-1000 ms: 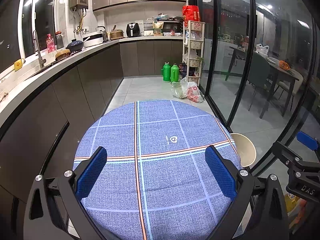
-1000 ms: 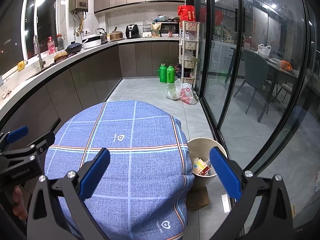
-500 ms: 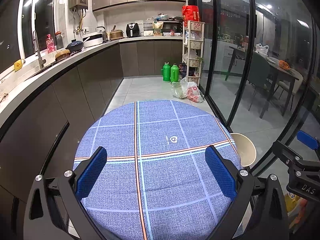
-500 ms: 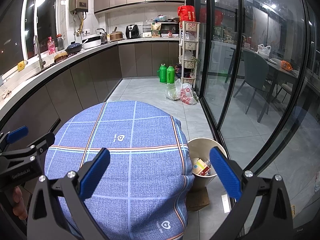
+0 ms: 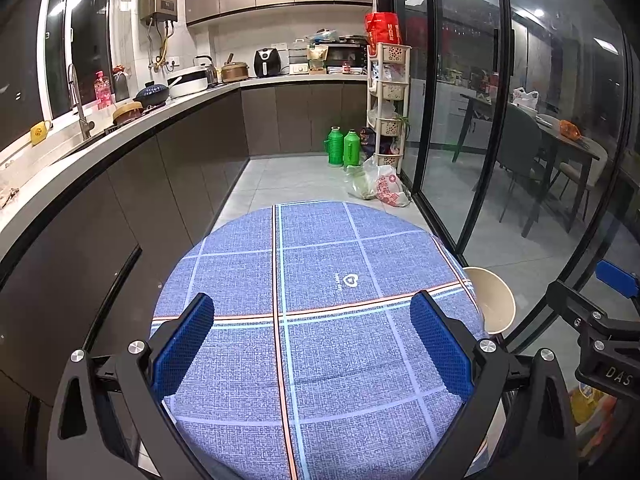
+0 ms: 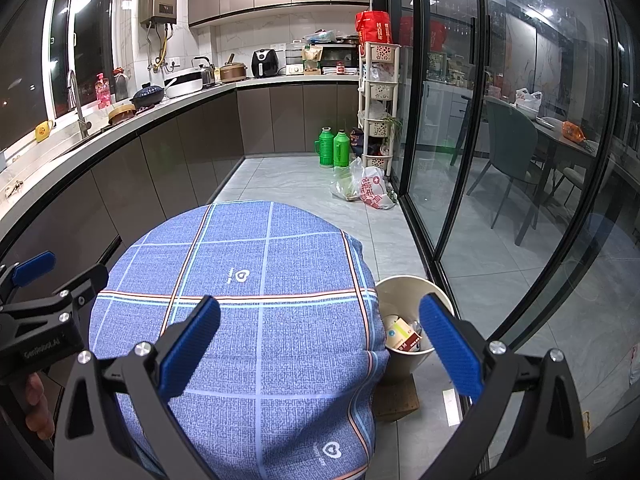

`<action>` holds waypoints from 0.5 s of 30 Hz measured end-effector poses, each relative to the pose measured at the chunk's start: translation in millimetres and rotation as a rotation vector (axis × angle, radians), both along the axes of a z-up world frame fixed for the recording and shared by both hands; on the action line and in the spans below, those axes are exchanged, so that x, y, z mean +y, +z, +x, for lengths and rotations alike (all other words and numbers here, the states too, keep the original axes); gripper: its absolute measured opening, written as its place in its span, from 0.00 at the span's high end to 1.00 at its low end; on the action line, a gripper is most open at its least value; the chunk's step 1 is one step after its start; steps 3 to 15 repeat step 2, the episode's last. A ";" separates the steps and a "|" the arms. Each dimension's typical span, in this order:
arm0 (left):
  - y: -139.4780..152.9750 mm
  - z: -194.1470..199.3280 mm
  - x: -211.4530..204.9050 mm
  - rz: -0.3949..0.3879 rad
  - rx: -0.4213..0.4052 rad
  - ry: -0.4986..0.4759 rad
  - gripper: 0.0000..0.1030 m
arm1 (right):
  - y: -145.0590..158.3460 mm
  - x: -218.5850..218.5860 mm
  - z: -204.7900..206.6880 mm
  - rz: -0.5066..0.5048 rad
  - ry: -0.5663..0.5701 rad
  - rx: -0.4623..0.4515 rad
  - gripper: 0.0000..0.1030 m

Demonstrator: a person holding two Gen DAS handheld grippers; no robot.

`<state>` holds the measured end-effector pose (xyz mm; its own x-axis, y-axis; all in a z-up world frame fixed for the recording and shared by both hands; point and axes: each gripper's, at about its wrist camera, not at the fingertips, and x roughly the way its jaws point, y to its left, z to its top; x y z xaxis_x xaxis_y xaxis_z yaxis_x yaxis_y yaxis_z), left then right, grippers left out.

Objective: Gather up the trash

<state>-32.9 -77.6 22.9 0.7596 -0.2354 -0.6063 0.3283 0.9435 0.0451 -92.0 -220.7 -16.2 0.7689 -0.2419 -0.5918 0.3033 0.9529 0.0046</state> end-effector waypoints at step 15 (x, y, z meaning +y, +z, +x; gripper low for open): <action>-0.2 -0.1 0.2 0.001 0.001 0.000 0.08 | -0.1 0.0 -0.1 0.000 0.000 0.000 0.03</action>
